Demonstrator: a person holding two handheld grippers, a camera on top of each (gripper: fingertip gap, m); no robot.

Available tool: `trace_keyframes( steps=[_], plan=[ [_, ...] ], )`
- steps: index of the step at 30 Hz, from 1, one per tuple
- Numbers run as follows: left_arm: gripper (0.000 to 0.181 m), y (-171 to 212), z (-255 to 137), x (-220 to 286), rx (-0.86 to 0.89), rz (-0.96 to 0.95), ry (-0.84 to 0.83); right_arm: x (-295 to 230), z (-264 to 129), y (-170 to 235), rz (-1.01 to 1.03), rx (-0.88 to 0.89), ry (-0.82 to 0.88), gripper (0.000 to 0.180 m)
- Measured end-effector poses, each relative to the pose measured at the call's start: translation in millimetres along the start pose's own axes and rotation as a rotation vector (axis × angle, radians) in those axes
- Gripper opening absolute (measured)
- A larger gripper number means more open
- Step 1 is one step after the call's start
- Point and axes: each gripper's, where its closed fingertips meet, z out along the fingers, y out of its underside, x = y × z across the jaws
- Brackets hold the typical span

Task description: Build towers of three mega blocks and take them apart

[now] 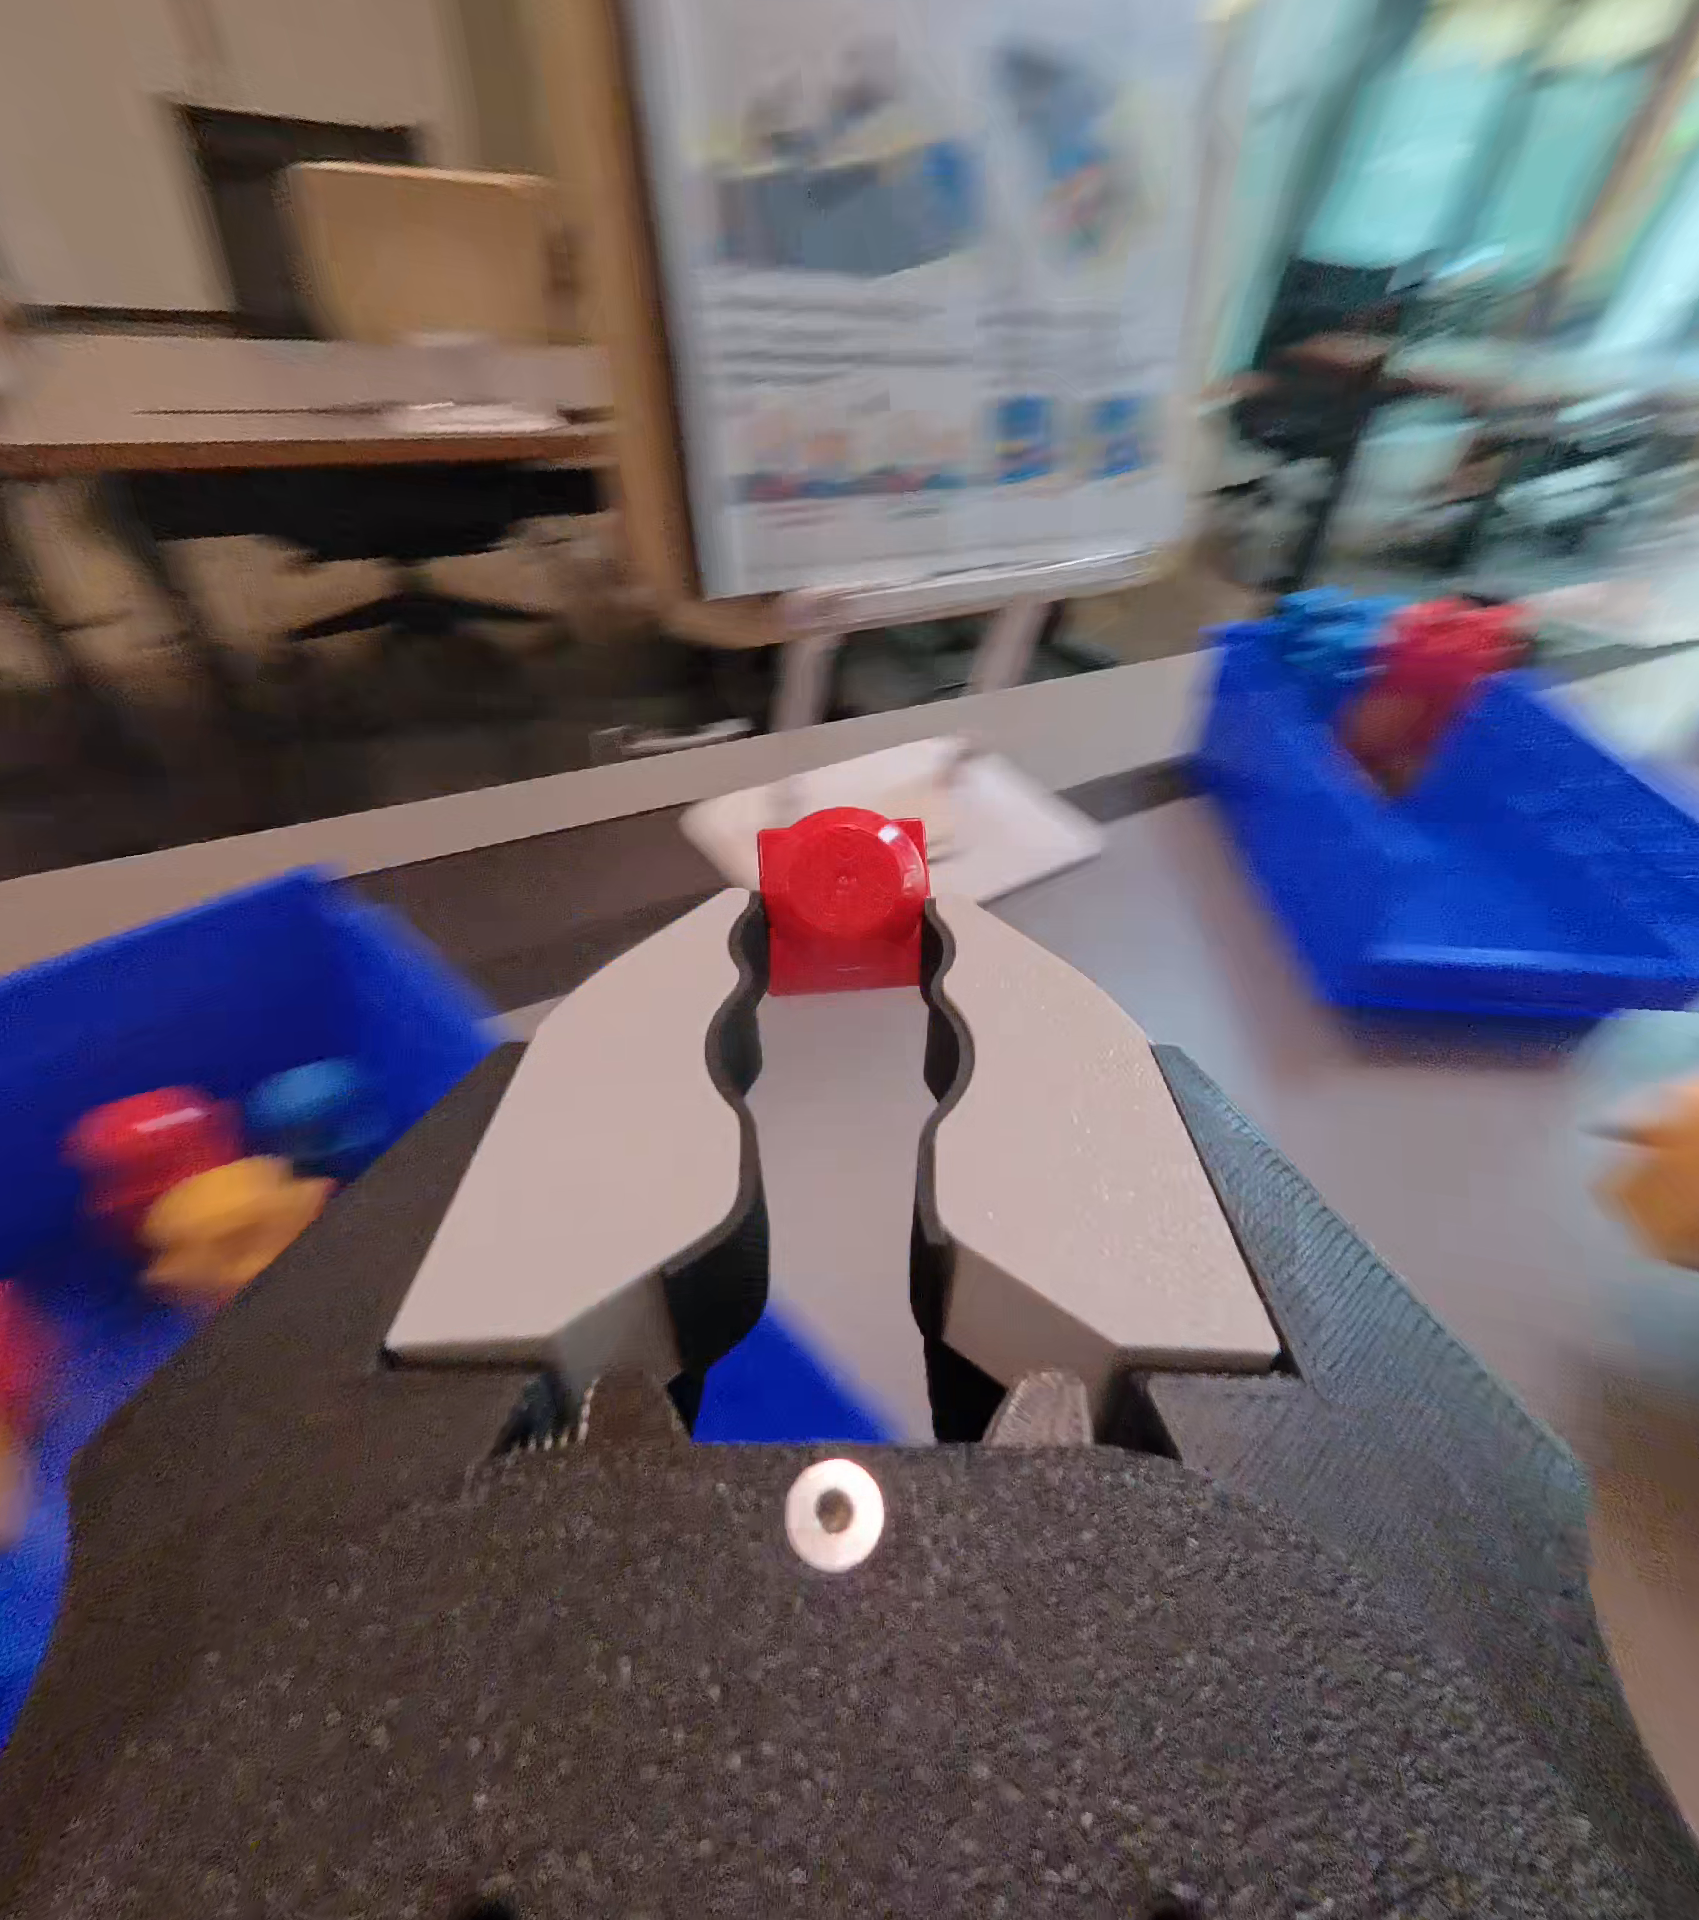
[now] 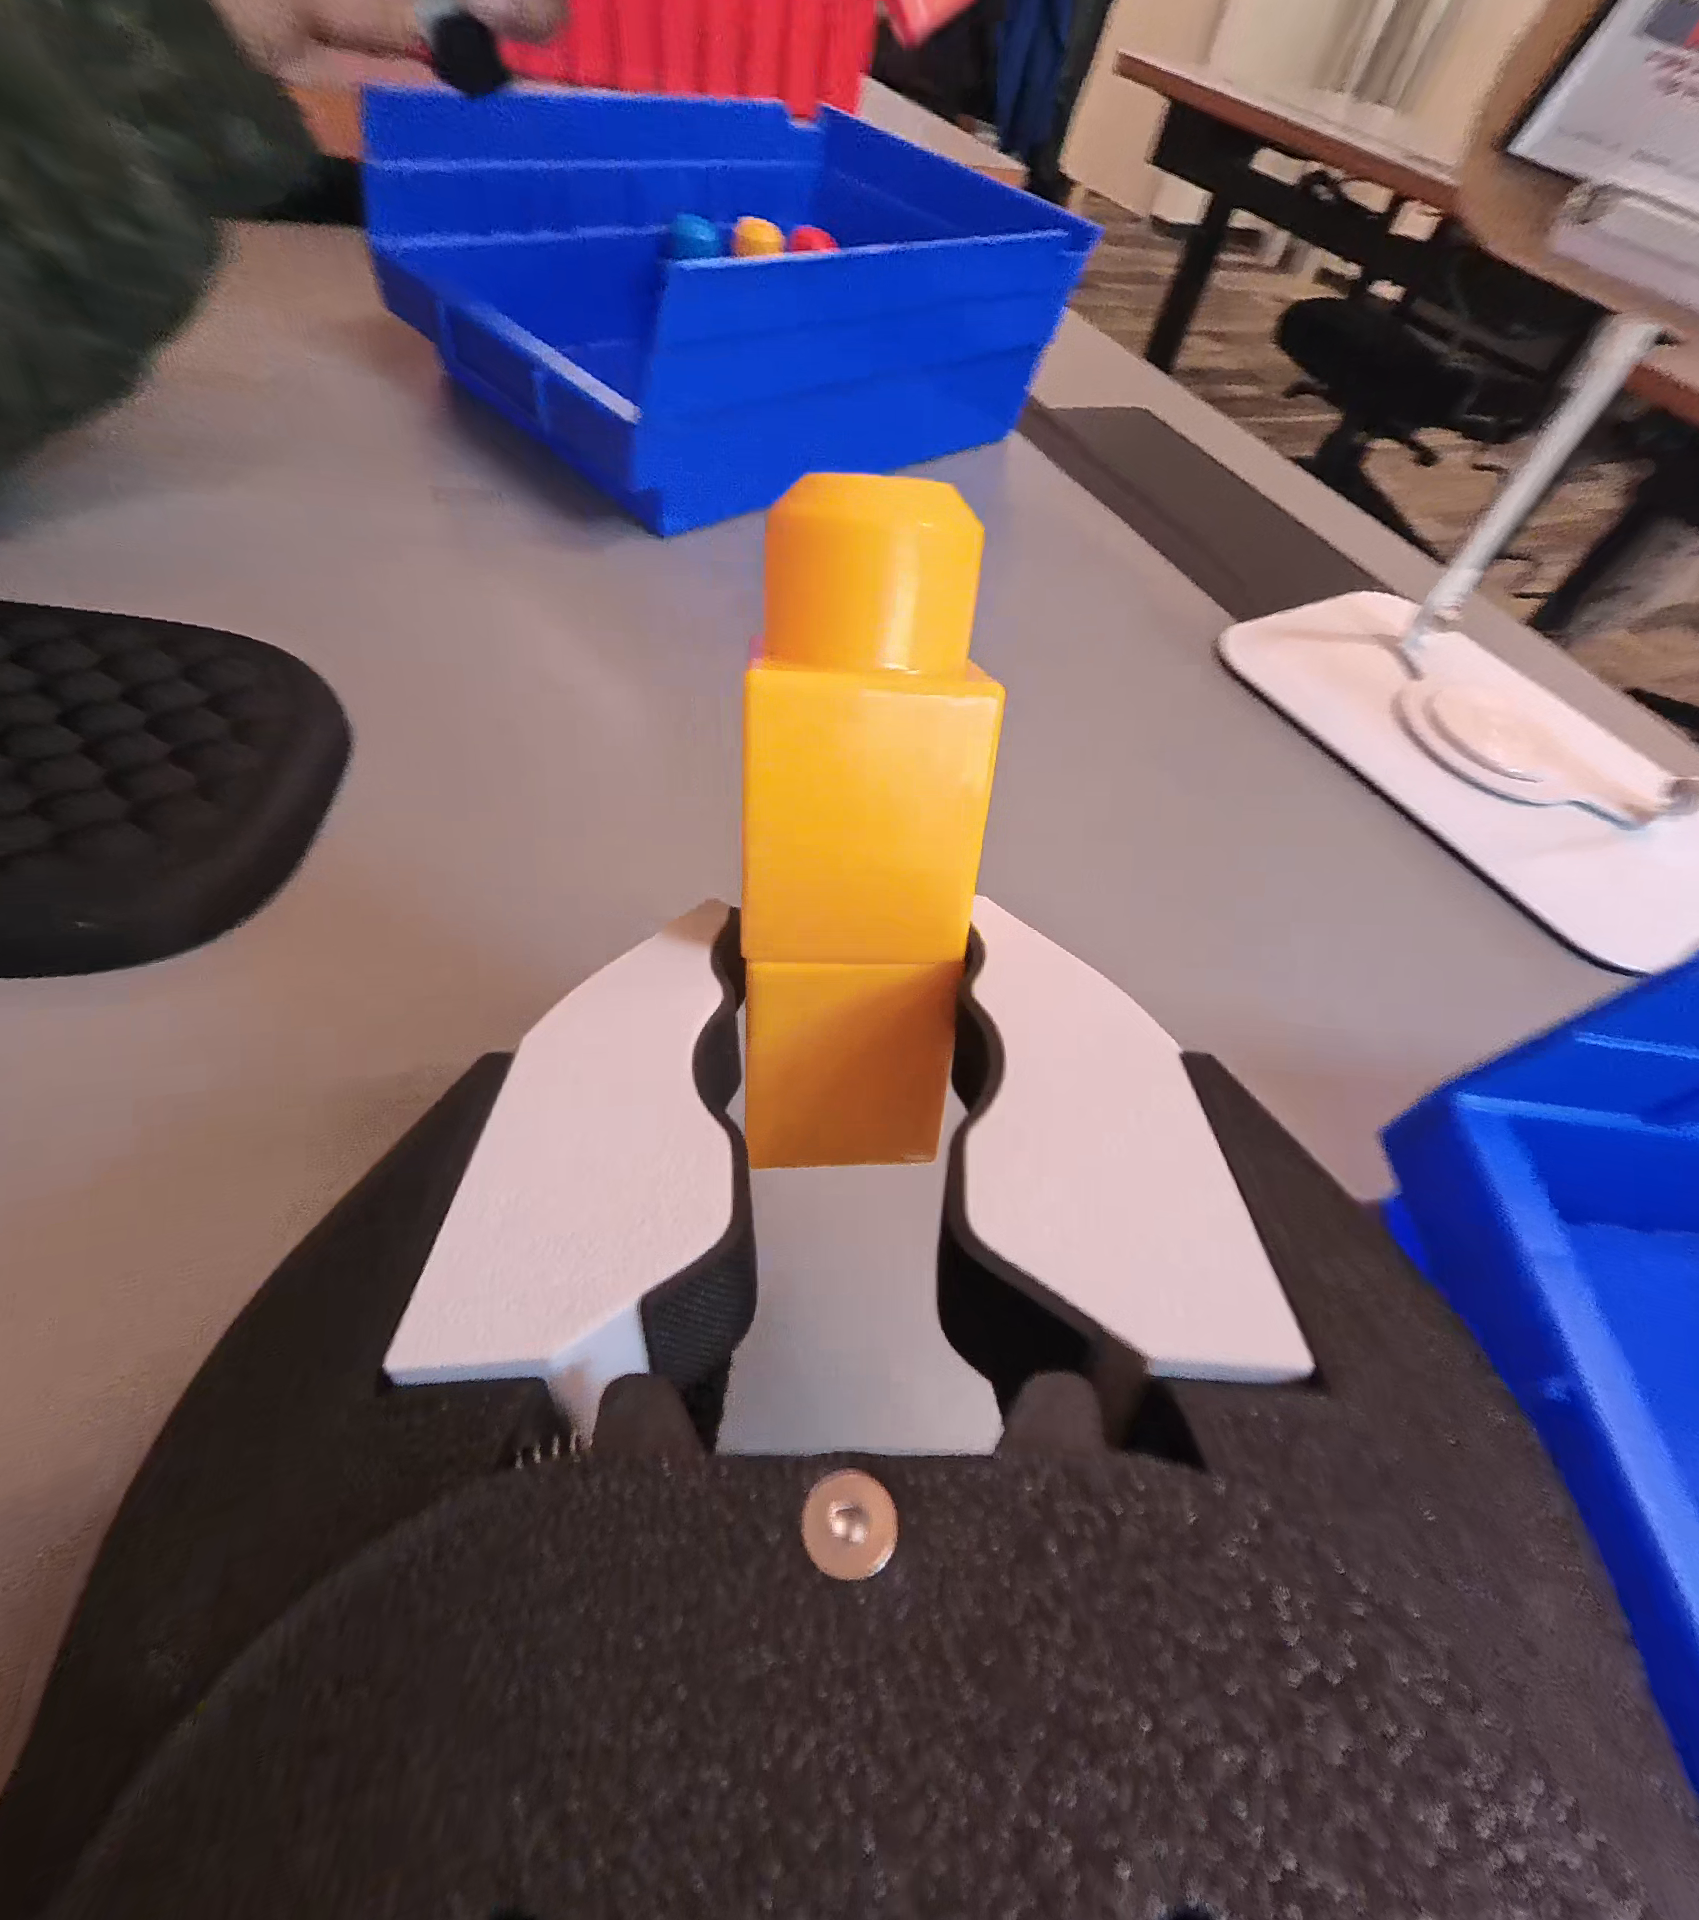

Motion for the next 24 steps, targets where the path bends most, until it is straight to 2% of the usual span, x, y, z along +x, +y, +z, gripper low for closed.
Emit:
trace_keyframes(
  steps=[3, 6, 9, 12, 17, 24],
  plan=[
    [0.027, 4.4, 4.6, 87.7, 0.031, -0.083, 0.284, 15.0, -1.8, 5.4, -0.070, -0.056, 0.129, 0.038],
    [0.027, 31.6, 15.4, 150.0, -0.033, -0.128, 0.438, 21.9, -0.6, 15.8, -0.139, -0.136, 0.197, 0.038],
    [0.027, 62.8, 26.5, 191.0, -0.137, -0.150, 0.538, 23.6, 1.8, 24.9, -0.214, -0.209, 0.234, 0.038],
    [0.027, 84.9, 34.0, 210.7, -0.203, -0.179, 0.581, 22.3, 4.4, 31.0, -0.282, -0.263, 0.250, 0.037],
    [0.027, 95.2, 34.3, 226.1, -0.234, -0.307, 0.664, 22.5, 6.8, 38.2, -0.316, -0.317, 0.269, 0.037],
    [0.027, 101.9, 40.8, 226.1, -0.212, -0.283, 0.602, 21.9, 6.1, 37.6, -0.261, -0.329, 0.284, 0.037]
  ],
)
